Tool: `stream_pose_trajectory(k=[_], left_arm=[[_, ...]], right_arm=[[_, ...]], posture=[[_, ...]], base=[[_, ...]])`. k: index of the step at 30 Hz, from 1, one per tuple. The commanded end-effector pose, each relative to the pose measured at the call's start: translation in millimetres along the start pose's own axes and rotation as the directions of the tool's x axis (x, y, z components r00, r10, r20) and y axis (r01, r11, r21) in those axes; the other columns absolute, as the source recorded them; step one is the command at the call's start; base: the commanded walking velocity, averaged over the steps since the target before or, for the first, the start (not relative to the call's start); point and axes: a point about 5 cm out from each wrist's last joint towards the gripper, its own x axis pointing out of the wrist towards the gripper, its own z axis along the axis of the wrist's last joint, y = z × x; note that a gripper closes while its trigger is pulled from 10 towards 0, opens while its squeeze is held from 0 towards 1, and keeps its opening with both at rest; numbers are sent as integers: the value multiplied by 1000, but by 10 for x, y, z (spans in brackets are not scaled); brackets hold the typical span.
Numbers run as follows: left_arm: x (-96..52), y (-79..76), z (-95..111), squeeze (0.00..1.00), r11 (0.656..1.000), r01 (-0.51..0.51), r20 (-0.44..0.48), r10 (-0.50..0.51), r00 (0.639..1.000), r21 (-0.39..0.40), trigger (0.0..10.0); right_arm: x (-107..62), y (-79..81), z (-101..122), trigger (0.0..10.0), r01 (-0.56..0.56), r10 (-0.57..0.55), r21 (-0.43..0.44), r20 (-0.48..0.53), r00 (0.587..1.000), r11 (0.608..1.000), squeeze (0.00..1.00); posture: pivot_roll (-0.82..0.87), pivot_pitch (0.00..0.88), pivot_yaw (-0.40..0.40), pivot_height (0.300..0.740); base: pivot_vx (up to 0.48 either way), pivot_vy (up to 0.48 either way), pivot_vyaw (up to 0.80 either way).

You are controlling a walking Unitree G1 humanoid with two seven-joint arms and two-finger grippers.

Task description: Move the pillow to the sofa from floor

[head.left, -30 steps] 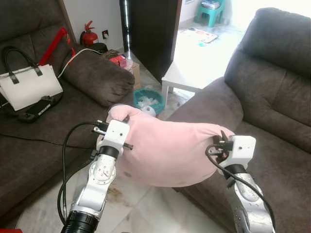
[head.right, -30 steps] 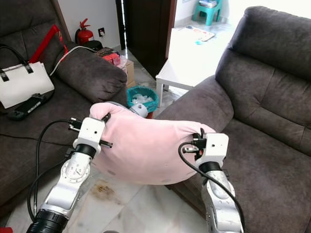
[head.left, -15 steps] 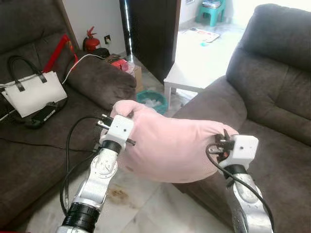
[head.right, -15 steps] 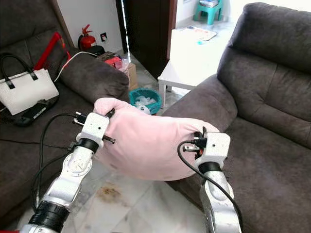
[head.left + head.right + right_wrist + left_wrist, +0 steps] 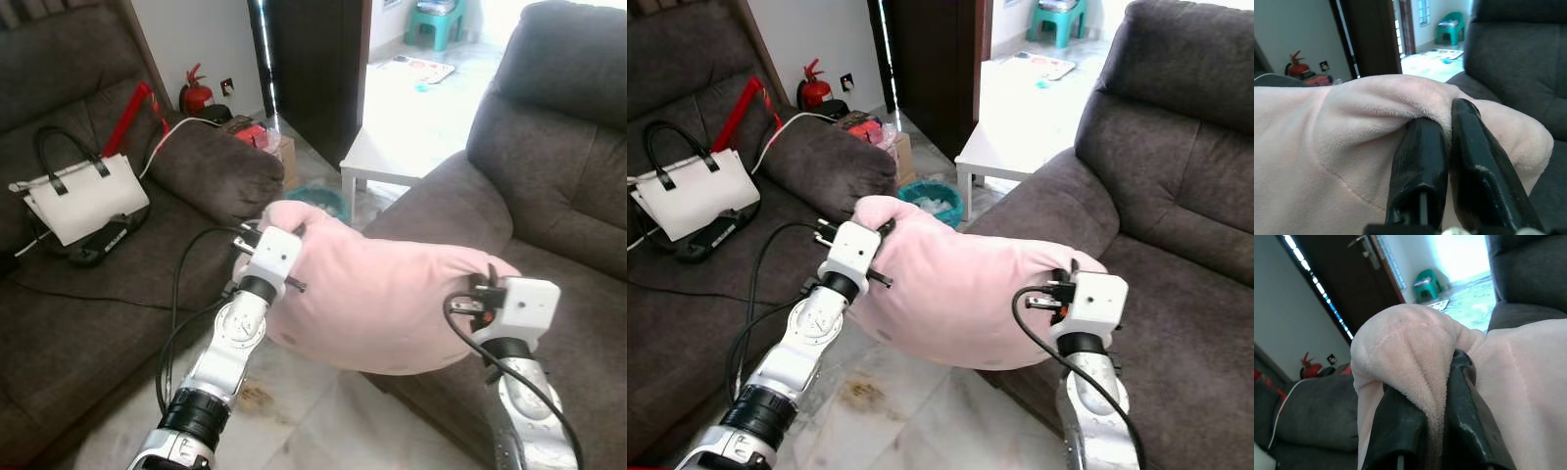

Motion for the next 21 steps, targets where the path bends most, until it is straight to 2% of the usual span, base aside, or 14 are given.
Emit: stream_pose_trajectory(k=[1, 3, 6, 10, 12, 17, 21], left_arm=[[63, -34, 79, 0, 999, 37, 44, -37, 998, 2, 10000], [94, -28, 71, 0, 998, 56, 45, -56, 997, 6, 10000], [132, -1, 76, 0, 998, 67, 52, -68, 996, 19, 10000], [211, 57, 95, 0, 1000, 30, 58, -31, 998, 4, 10000], [224, 35, 99, 0, 1000, 22, 61, -22, 998, -1, 10000], [243, 68, 114, 0, 1000, -5, 68, 8, 998, -31, 10000], [187, 152, 122, 0, 999, -34, 88, 36, 995, -24, 10000]], right_arm=[[3, -16, 219, 10000, 6, -5, -3, 101, 995, 1000, 0], [-15, -77, 236, 10000, 18, -14, -36, 105, 994, 999, 0], [-27, -137, 259, 10000, 49, -45, -31, 115, 992, 998, 0], [-38, -190, 303, 10000, 66, -60, -44, 127, 990, 997, 0], [-44, -210, 323, 10000, 69, -62, -52, 138, 989, 996, 0], [26, -172, 378, 10000, 80, -74, -26, 177, 981, 996, 0], [134, -48, 384, 10000, 33, -32, 2, 202, 979, 999, 0]], posture=[[-122, 0, 141, 740], [-136, 0, 157, 740], [-149, 0, 158, 740], [-177, 0, 143, 740], [-179, 0, 142, 740], [-139, 0, 131, 740], [-77, 0, 123, 740]], base=[[0, 0, 0], [0, 0, 0], [0, 0, 0], [0, 0, 0], [0, 0, 0], [0, 0, 0], [0, 0, 0]])
